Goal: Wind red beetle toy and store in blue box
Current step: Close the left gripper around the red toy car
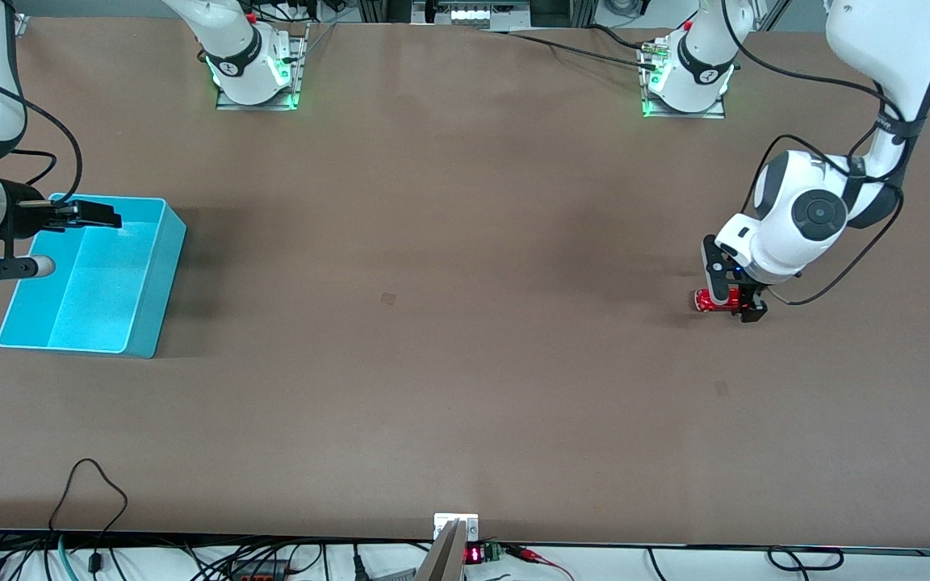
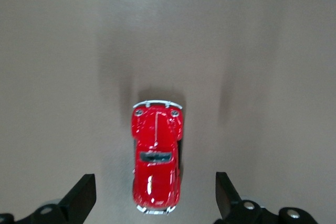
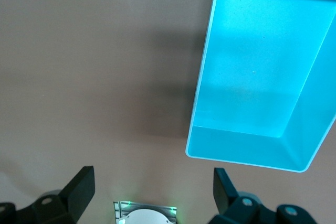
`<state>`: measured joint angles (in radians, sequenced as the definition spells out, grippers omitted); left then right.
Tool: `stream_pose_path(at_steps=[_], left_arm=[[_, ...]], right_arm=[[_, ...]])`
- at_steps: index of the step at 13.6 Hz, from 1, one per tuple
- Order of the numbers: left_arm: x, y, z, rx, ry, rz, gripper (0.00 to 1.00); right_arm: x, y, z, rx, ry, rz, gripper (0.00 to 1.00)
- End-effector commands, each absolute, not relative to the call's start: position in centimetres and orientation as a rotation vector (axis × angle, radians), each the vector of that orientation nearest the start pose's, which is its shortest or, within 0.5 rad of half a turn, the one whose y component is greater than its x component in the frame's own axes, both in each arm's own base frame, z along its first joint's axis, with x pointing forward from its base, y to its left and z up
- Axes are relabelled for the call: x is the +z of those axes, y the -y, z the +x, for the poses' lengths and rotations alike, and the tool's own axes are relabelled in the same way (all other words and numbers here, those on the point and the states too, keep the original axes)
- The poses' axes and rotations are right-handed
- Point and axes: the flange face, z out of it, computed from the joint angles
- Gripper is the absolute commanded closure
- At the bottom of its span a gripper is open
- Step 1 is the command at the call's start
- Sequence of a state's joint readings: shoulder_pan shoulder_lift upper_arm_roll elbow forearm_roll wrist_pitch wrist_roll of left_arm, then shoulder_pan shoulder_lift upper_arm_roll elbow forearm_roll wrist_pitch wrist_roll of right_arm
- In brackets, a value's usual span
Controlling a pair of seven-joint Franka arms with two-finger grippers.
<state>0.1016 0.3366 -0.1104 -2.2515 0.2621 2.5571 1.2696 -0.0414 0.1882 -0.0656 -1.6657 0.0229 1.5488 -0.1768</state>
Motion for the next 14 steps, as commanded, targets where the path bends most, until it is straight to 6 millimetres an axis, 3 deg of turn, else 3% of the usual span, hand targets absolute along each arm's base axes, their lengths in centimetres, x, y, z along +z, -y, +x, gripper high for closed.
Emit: stream_pose_path(at_steps=[1, 9, 14], left_arm=[[20.9, 0.6, 53.9, 0.124, -2.127, -2.200, 0.00], [19.7, -1.8, 53.9, 0.105, -2.084, -2.248, 0.00], [19.1, -1.8, 53.7, 0.114, -2.091, -2.251, 0.17]], right_arm=[[47.6, 5.6, 58.1, 0.468, 0.115, -3.041, 0.00], [47.7, 5.5, 58.0, 0.468, 0.125, -3.040, 0.00], [47.8, 5.5, 58.1, 0.465, 0.127, -3.040, 0.00]])
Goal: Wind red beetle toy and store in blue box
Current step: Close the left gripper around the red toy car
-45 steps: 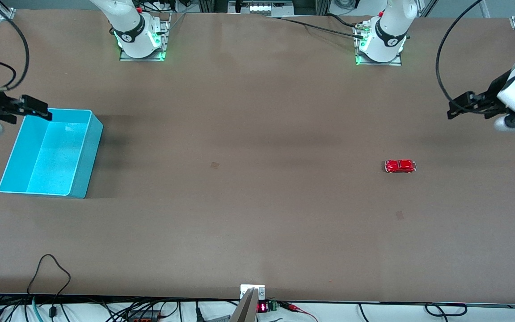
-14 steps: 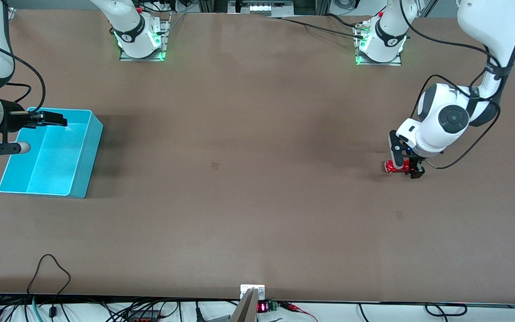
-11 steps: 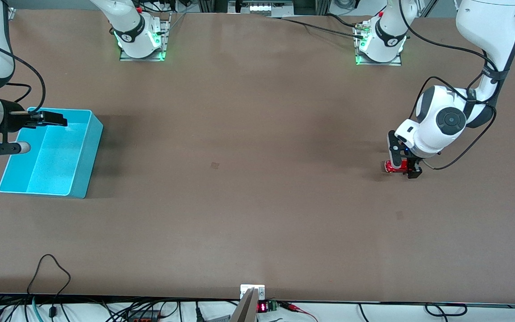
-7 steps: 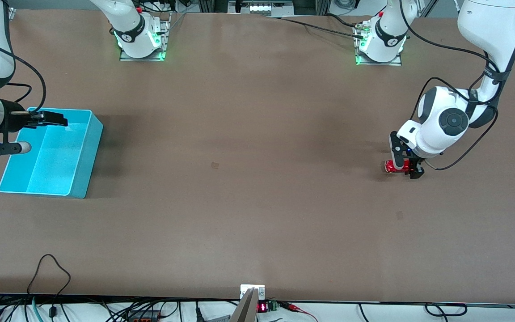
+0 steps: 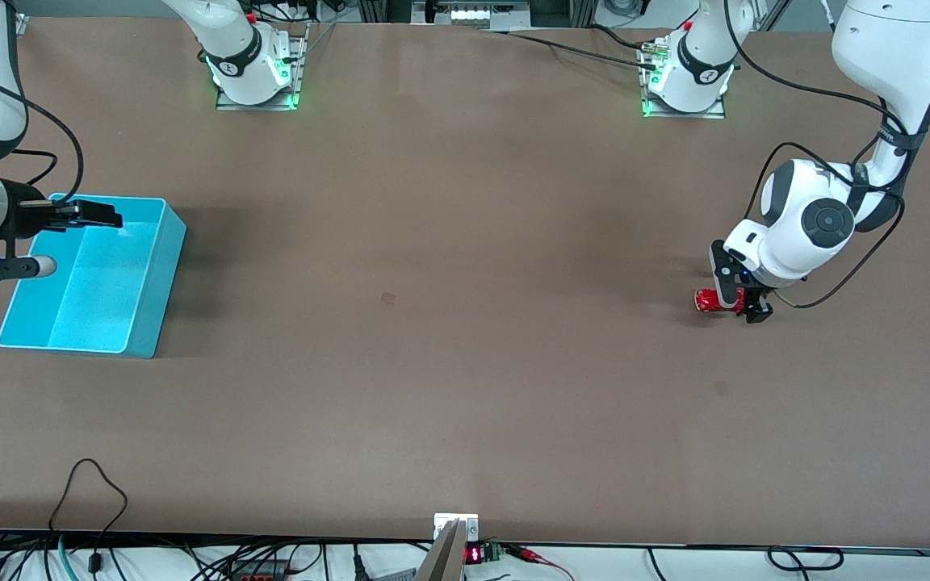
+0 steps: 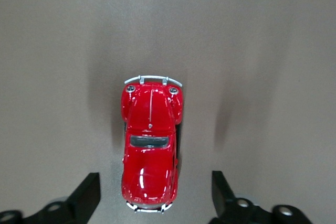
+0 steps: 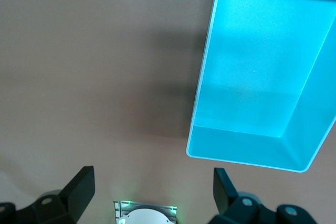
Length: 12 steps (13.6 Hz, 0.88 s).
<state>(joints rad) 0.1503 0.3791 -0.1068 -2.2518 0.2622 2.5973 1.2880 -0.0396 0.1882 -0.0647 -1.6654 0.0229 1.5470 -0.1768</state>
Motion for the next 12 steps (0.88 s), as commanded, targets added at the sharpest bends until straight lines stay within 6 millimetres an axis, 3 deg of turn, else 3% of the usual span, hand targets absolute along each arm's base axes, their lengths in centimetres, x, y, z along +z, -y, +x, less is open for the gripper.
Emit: stream_pose_path(at_steps=[1, 2, 4, 6, 12], left_arm=[[19.1, -1.8, 53.7, 0.114, -2.095, -2.248, 0.22], [19.1, -1.6, 53.7, 0.115, -2.138, -2.209, 0.28], [19.4, -1.6, 54.0, 0.089, -2.168, -2.166, 0.52], [19.4, -1.5, 54.0, 0.079, -2.176, -2.153, 0.66], [20.4, -1.1, 53.9, 0.114, -2.167, -2.171, 0.77]], right_arm=[[47.8, 5.4, 58.1, 0.466, 0.129, -3.040, 0.00], [47.9, 5.3, 58.0, 0.466, 0.132, -3.040, 0.00], [47.8, 5.1, 57.6, 0.514, 0.125, -3.029, 0.00], [47.8, 5.1, 57.6, 0.514, 0.120, -3.030, 0.00], [47.8, 5.1, 57.6, 0.514, 0.120, -3.030, 0.00]])
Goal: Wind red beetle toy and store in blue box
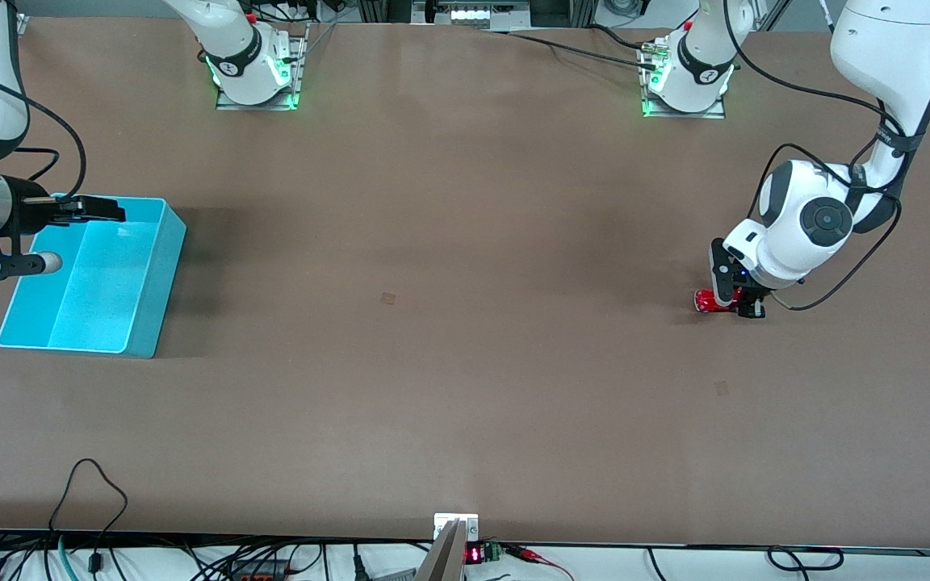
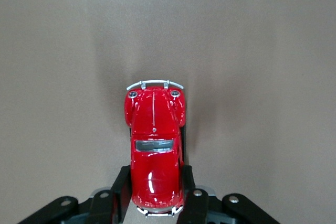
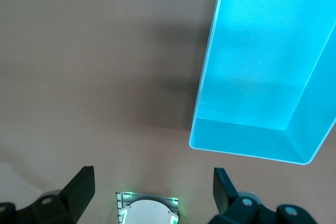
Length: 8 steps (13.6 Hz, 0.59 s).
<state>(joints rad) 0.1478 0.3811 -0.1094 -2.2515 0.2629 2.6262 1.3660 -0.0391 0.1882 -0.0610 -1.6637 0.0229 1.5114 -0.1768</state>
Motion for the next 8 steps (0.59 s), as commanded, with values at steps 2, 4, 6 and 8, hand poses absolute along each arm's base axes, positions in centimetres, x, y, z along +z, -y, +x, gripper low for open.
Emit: stream_pose_path(at_steps=[2, 4, 6, 8], left_arm=[[20.9, -0.4, 54.0, 0.106, -2.182, -2.146, 0.77], [20.7, 0.3, 53.8, 0.110, -2.209, -2.129, 0.77], [20.5, 0.7, 53.6, 0.112, -2.220, -2.124, 0.76], [20.1, 0.5, 53.5, 0.120, -2.223, -2.129, 0.76]], right_arm=[[47.8, 5.1, 57.6, 0.514, 0.120, -3.030, 0.00], [47.8, 5.2, 57.6, 0.516, 0.120, -3.029, 0.00], [47.8, 5.3, 57.6, 0.516, 0.125, -3.028, 0.00], [47.7, 5.4, 57.6, 0.516, 0.120, -3.028, 0.00]])
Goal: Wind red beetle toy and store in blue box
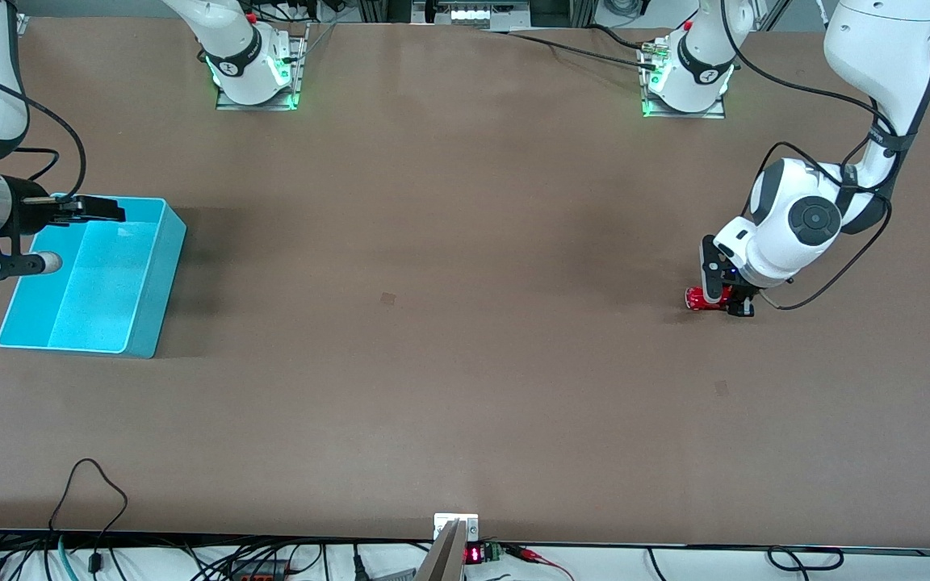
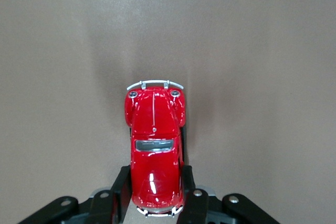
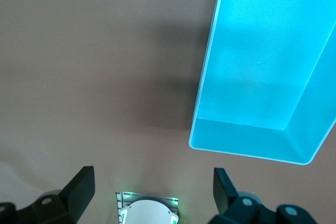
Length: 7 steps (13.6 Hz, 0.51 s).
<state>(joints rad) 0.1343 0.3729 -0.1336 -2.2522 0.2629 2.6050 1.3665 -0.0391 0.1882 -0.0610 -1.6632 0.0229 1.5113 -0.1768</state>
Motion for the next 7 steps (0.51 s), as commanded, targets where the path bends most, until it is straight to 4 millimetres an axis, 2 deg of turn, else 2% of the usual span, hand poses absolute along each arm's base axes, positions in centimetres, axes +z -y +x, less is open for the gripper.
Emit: stream_pose_path(at_steps=[1, 7], left_arm=[[19.91, 0.46, 53.46, 0.123, -2.224, -2.132, 0.76], [19.00, 0.51, 53.29, 0.130, -2.248, -2.123, 0.75]], right_arm=[[47.67, 5.40, 57.61, 0.518, 0.122, -3.027, 0.00], [47.83, 5.14, 57.64, 0.514, 0.123, -3.030, 0.00]])
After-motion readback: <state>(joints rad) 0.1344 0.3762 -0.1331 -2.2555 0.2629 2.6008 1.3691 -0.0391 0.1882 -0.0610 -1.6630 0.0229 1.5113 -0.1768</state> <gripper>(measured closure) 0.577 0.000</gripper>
